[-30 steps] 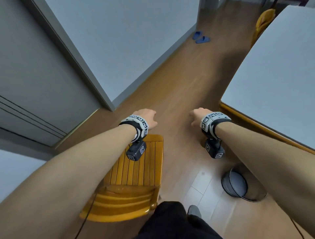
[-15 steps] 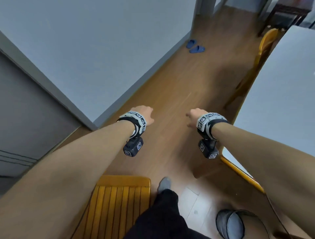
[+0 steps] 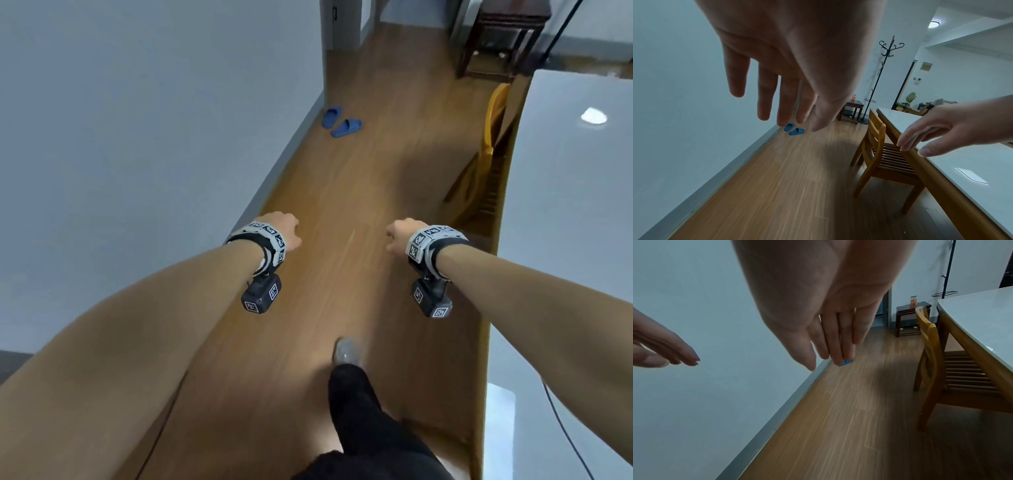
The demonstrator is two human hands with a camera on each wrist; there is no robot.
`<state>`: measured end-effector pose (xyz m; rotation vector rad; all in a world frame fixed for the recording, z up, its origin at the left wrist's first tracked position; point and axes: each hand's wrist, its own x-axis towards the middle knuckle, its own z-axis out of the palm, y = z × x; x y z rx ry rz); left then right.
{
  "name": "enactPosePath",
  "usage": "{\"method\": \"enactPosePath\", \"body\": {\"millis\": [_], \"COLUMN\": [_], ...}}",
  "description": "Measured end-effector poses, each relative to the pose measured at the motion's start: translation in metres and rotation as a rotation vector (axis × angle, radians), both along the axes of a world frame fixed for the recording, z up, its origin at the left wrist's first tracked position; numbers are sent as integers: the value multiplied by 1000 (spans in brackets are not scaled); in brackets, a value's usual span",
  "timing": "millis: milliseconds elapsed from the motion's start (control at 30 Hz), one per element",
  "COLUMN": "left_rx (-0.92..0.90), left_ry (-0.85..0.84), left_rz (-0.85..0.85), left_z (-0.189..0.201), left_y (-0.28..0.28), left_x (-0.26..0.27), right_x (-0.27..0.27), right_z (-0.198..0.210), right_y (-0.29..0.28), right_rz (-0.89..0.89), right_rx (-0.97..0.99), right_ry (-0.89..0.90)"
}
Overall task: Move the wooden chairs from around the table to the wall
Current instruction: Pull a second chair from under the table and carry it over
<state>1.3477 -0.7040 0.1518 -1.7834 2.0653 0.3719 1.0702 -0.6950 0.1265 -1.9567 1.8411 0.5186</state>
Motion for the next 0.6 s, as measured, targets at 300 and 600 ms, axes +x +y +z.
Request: {"method": "enactPosePath", "body": {"millis": [300,600], "left_rx": [12,65], "left_ry": [31,13], "left_rz": [-219,-500], "left_z": [2,-31], "left_y": [-222,-439], "left_x": [-96,-195], "right_x": [-54,-132], "right_z": [4,-20], "right_y": [-188,-322], "right_rz": [-152,-429], "right_rx": [0,40], "right_ry": [-33,-9]}}
